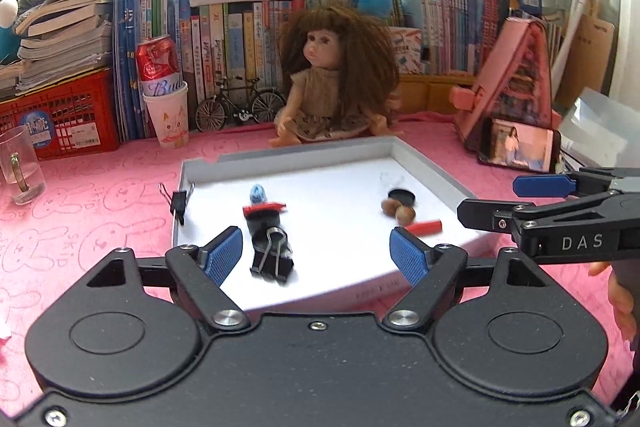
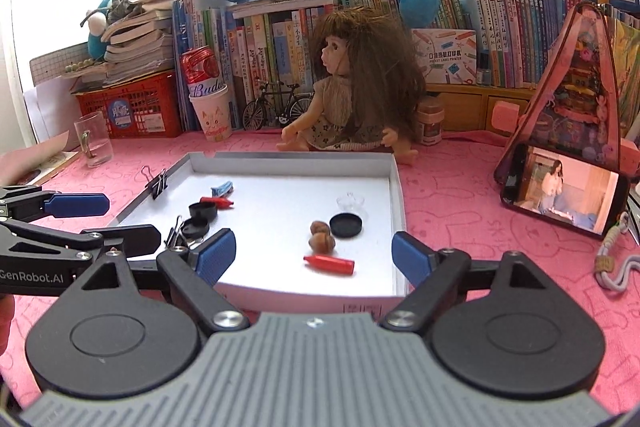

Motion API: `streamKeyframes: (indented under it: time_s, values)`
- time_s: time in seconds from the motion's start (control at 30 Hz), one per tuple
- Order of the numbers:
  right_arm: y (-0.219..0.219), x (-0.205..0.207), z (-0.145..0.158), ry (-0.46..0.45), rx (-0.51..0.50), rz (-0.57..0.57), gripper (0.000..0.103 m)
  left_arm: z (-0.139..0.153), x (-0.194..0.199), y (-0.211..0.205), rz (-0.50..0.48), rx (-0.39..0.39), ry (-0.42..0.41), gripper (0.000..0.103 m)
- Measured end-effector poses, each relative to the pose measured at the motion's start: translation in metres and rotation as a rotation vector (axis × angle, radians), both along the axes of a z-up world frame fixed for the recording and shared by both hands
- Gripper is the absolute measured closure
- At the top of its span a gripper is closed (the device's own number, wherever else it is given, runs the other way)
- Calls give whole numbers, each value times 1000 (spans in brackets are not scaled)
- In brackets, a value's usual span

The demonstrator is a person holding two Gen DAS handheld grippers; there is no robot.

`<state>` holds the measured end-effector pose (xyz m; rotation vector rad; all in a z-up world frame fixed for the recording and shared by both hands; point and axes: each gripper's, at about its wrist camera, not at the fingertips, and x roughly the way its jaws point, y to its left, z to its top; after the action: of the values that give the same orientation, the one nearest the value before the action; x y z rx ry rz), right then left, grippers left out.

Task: Organize rigid objects
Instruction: 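Withdraw both open grippers from the tray toward the black lid and hair clip, then close the right gripper on the black round lid while the left grasps the light-blue hair clip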

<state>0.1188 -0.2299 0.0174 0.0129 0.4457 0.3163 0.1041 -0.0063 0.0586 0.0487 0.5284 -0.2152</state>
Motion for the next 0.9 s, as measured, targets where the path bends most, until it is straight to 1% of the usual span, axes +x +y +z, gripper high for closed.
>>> streamKeyframes:
  time_s: [0.2, 0.37, 0.47, 0.7, 0.8, 0.87, 0.9]
  values:
    - [-4, -17, -10, 20, 1, 21, 12, -12, -19, 0, -21, 3, 23, 24]
    - [-6, -32, -18, 42, 8, 51, 12, -19, -33, 1, -41, 13, 23, 24]
    - [-6, -42, -22, 49, 9, 98, 12, -23, -39, 2, -41, 19, 30, 24]
    - [1, -57, -31, 78, 13, 211, 12, -31, -44, 11, -19, 2, 56, 24]
    - [3, -65, -34, 93, 41, 258, 12, -33, -49, 13, -11, 11, 38, 24]
    - [6, -70, -37, 103, 47, 276, 14, -34, -52, 16, -10, 15, 21, 24]
    - [8, -71, -39, 109, 45, 288, 17, -34, -53, 18, -10, 14, 21, 24]
